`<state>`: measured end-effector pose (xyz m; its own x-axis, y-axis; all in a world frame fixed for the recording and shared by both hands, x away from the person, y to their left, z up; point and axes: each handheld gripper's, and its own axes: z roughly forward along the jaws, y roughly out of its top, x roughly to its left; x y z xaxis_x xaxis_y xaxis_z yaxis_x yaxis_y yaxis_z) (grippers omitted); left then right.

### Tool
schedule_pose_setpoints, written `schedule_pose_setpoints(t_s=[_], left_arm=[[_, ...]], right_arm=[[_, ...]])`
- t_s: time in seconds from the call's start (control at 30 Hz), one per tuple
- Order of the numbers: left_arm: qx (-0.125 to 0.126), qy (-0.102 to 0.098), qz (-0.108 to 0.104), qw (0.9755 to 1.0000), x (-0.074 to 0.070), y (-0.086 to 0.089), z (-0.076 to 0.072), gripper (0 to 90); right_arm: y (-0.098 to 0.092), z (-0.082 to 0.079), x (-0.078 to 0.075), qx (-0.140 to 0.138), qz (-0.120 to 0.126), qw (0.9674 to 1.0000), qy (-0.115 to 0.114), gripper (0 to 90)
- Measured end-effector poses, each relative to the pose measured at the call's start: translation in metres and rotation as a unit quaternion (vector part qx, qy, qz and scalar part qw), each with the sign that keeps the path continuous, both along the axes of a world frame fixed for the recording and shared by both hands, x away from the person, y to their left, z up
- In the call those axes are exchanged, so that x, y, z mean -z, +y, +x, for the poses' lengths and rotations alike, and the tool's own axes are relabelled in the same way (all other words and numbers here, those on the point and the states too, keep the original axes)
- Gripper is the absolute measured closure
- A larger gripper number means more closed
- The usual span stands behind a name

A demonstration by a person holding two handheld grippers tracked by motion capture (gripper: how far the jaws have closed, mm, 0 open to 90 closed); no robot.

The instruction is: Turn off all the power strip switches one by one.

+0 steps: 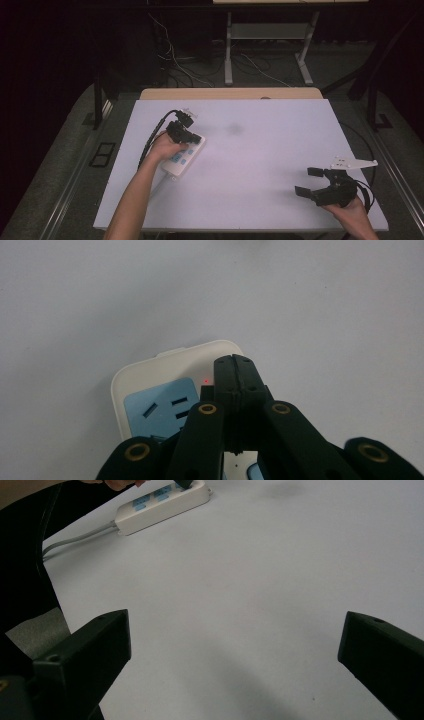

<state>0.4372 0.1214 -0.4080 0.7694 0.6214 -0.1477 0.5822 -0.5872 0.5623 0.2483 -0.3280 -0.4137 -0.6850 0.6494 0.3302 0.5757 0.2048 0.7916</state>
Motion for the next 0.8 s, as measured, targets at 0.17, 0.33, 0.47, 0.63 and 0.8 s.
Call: schedule_pose_setpoints(t_s=[0.17,0.33,0.47,0.63,0.8], left_arm=[[0.005,-0.006,0.009,0.9999,-0.001,-0.002,-0.001,89.8],[0.004,-0.006,0.011,0.9999,-0.002,-0.002,0.000,89.4],[0.004,-0.018,0.006,0.9998,-0.007,0.001,-0.003,85.7],[0.013,-0.024,0.010,0.9996,-0.010,0.002,-0.011,86.9],[0.020,-0.034,0.009,0.9992,-0.018,0.003,-0.022,86.2]], right_arm=[[0.001,0.000,0.001,0.000,-0.001,1.0000,0.002,0.4],[0.000,0.001,0.001,0.001,0.000,1.0000,0.002,0.3],[0.000,0.001,0.001,0.001,0.002,1.0000,0.003,0.4],[-0.001,0.000,0.001,0.002,0.003,1.0000,0.002,0.3],[0.000,0.000,0.001,0.002,0.003,1.0000,0.002,0.4]])
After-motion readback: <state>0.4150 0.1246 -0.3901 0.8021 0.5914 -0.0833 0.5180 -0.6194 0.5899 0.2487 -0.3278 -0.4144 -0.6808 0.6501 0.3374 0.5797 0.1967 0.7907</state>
